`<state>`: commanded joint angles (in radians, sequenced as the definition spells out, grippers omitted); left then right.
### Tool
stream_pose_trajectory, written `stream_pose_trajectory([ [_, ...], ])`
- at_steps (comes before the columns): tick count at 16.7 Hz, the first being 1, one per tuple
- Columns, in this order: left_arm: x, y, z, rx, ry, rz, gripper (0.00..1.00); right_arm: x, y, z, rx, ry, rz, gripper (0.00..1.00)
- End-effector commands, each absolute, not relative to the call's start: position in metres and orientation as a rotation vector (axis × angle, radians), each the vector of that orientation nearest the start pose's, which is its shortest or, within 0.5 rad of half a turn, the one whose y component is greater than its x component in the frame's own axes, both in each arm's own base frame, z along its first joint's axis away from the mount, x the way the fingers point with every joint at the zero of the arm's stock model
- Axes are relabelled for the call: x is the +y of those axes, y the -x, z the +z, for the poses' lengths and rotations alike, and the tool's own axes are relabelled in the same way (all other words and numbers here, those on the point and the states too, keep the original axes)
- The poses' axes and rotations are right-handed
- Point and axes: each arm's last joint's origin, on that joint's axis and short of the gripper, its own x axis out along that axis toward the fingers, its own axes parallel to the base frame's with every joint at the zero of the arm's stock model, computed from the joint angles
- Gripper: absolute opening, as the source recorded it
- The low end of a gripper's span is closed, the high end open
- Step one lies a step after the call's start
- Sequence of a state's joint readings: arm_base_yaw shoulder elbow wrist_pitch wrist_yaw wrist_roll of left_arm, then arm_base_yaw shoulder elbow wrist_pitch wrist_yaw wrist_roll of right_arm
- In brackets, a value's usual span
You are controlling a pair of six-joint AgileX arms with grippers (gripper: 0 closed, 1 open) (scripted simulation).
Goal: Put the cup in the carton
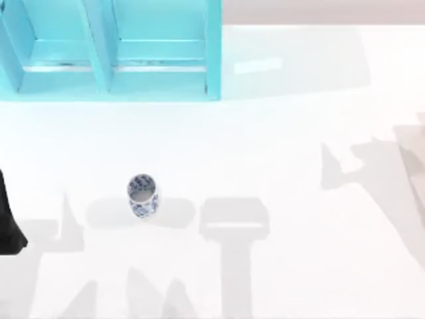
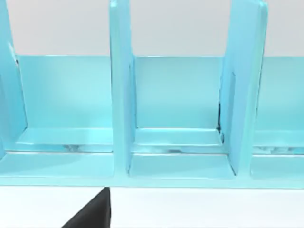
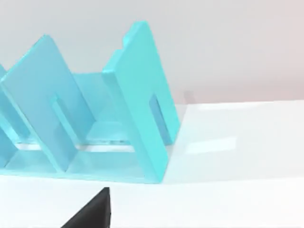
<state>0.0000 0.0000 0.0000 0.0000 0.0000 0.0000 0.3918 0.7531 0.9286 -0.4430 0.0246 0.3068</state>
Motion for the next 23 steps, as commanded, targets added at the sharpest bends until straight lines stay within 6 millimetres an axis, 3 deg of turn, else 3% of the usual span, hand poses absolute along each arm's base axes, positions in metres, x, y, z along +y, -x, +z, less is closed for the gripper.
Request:
stream_pose_trajectory([
  [3,-0.001,-0.106,0.160,0.000,0.000,0.000,1.00,0.102,-0.177,0.406,0.434,-0.318,0.390,1.00],
  [5,-0.001,-0.106,0.160,0.000,0.000,0.000,1.00,0.139,-0.200,0.427,0.529,-0.360,0.418,1.00],
  [7,-0.001,-0.106,0.160,0.000,0.000,0.000,1.00,0.181,-0.223,0.435,0.638,-0.385,0.425,1.00],
  [9,-0.001,-0.106,0.160,0.000,0.000,0.000,1.00,0.229,-0.243,0.429,0.756,-0.386,0.407,1.00],
  [12,-0.001,-0.106,0.160,0.000,0.000,0.000,1.00,0.300,-0.267,0.392,0.936,-0.339,0.332,1.00],
  [16,-0.001,-0.106,0.160,0.000,0.000,0.000,1.00,0.374,-0.279,0.311,1.136,-0.199,0.171,1.00],
  [20,-0.001,-0.106,0.160,0.000,0.000,0.000,1.00,0.408,-0.275,0.246,1.247,-0.052,0.031,1.00],
  [23,-0.001,-0.106,0.160,0.000,0.000,0.000,1.00,0.415,-0.272,0.229,1.272,-0.006,-0.009,1.00],
])
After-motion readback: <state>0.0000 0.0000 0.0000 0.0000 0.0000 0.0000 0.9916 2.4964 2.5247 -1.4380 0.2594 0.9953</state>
